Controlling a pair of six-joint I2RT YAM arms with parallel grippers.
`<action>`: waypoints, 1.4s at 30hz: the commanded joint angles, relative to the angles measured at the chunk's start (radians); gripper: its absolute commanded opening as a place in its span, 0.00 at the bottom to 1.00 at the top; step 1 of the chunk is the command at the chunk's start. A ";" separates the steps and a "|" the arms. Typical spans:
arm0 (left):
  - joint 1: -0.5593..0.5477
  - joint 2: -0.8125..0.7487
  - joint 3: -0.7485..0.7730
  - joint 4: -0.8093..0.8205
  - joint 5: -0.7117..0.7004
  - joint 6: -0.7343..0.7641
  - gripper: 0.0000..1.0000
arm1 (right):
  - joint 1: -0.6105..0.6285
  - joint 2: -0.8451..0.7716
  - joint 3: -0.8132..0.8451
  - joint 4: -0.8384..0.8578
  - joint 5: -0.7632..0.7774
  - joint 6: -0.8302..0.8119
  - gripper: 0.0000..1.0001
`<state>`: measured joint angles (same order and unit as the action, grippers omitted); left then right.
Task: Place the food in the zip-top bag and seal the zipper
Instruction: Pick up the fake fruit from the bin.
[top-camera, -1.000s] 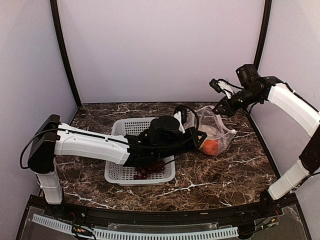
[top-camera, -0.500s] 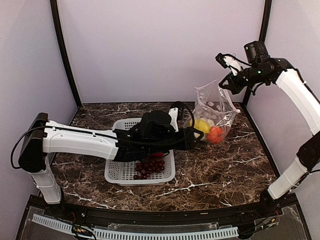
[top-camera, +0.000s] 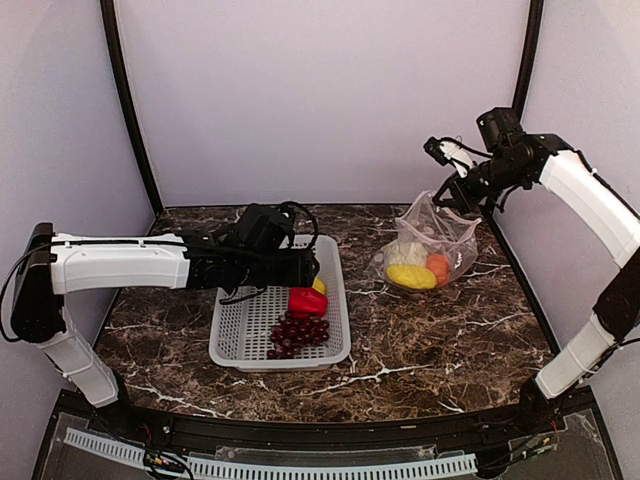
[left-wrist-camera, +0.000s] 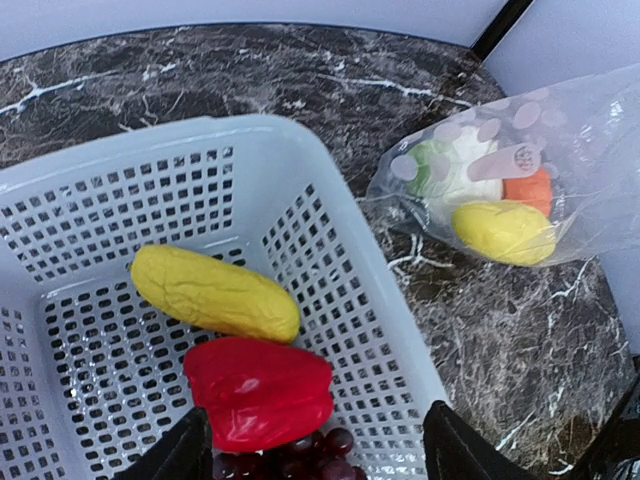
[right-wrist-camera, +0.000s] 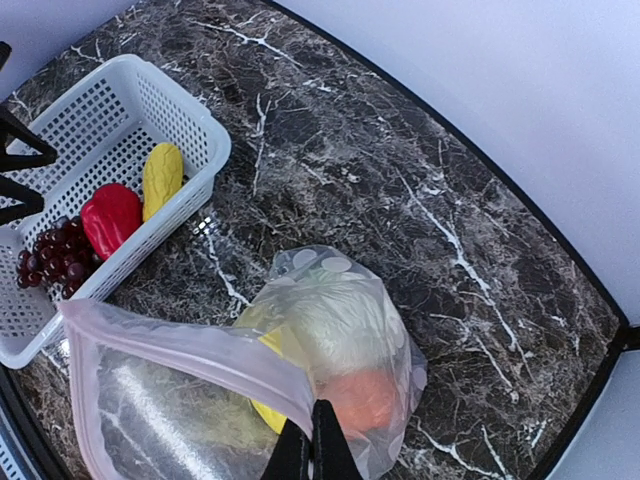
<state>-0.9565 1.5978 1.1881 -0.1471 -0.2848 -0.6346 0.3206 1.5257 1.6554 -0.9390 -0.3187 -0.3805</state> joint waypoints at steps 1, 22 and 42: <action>0.024 0.028 -0.004 -0.157 0.029 0.028 0.72 | 0.001 -0.050 -0.025 0.014 -0.116 0.011 0.00; 0.180 0.316 0.131 0.032 0.166 -0.303 0.72 | 0.002 -0.121 -0.135 0.048 -0.186 0.007 0.00; 0.198 0.443 0.098 0.277 0.142 -0.471 0.46 | 0.002 -0.148 -0.182 0.072 -0.211 0.004 0.00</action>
<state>-0.7654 2.0338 1.3071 0.0750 -0.1490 -1.0966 0.3210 1.3914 1.4807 -0.8944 -0.5102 -0.3805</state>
